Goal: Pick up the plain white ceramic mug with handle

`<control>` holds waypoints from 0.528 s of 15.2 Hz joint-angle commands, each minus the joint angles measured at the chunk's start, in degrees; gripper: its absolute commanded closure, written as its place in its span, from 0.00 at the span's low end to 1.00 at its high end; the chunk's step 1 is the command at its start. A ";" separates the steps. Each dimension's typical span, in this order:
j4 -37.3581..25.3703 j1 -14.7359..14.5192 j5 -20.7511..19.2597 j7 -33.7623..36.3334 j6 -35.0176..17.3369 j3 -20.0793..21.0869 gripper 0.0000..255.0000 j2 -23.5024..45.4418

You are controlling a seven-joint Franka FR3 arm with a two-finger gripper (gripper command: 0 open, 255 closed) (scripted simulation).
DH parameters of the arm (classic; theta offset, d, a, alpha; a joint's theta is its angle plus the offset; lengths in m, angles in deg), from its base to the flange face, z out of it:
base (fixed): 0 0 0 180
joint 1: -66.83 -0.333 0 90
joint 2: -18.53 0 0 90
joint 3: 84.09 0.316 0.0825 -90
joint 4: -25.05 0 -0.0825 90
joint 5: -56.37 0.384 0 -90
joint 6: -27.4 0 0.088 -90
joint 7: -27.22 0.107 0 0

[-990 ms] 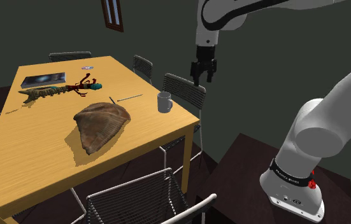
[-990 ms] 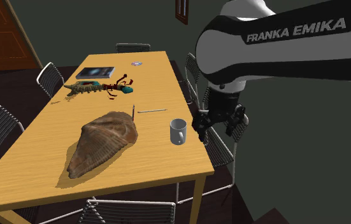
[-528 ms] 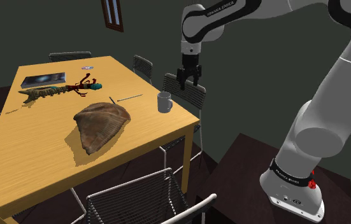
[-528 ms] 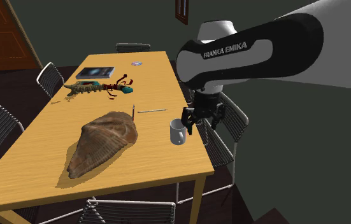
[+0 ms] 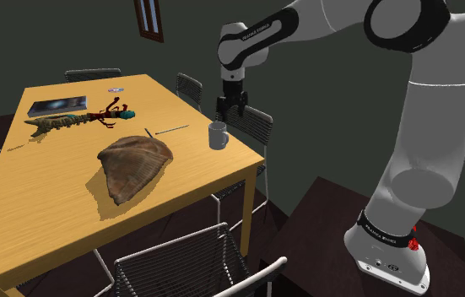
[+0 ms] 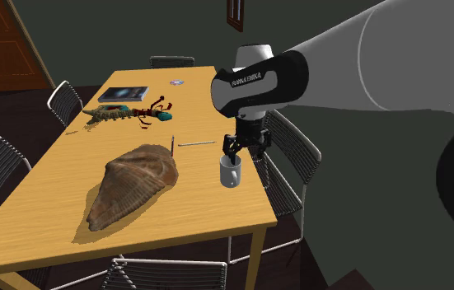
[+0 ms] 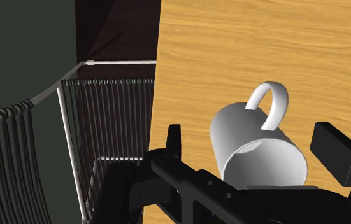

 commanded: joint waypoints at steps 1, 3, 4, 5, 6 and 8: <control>-4.27 0.36 0.01 -0.61 -0.67 -0.16 0.00 4.65; -9.20 0.52 -0.01 -0.80 -0.60 -0.15 0.00 9.23; -11.84 0.61 -0.03 -0.88 -0.43 -0.14 0.00 11.57; -12.15 0.62 -0.03 -0.89 -0.40 -0.14 0.00 11.84; -11.76 0.63 0.00 -0.91 -1.06 -0.13 0.00 12.10; -11.00 0.64 0.06 -0.95 -2.37 -0.10 0.00 12.65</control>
